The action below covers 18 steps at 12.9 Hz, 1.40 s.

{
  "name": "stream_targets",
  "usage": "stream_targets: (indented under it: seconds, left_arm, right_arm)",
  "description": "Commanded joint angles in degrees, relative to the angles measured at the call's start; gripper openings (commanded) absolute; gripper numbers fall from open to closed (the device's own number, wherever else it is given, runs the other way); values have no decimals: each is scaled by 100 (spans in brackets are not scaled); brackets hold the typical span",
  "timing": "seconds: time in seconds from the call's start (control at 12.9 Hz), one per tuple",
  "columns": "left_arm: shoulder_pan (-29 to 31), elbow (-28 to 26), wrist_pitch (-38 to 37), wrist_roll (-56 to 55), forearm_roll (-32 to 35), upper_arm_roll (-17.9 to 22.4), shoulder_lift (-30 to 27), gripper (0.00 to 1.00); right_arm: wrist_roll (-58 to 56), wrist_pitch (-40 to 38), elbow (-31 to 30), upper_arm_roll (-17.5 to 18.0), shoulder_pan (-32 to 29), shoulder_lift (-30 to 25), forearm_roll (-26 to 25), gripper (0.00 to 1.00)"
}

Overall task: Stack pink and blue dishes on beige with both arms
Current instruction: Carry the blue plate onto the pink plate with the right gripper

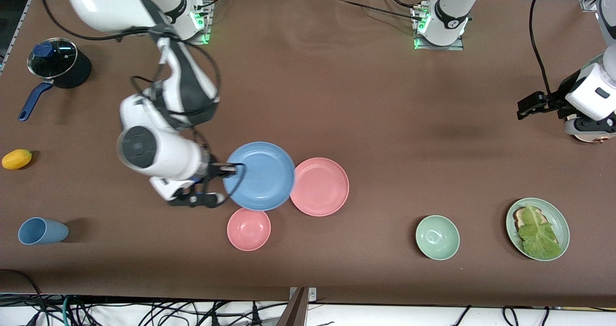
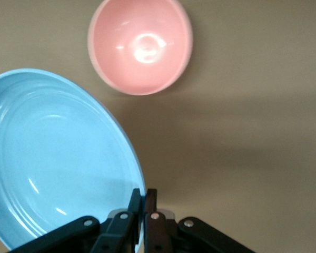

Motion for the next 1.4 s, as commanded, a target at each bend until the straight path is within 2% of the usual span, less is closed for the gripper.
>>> stream_targets:
  seconds: [0.0,0.23,0.54,0.78,1.32]
  left_arm:
    - [-52,-83,-77,132,-88,76,-73,100]
    - [-78,154,-77,150,-88,67,-3,100]
    - [-130,154,-60,141,-88,41,-3,100]
    - [-139,189,-33,62,-298,41,67,100]
    - [-139,190,11,62,-291,41,76,100]
  right_arm:
    - [1087,536,21,-36,490,268,-22,0]
    - [1432,1090,-208,-36,720,374,-14,0]
    - [1811,1522,-252,-36,922,699,-5,0]
    - [1986,1680,-252,-36,1028,840,-13,0]
    - [1890,1865,-226,-54,1019,919,-14,0]
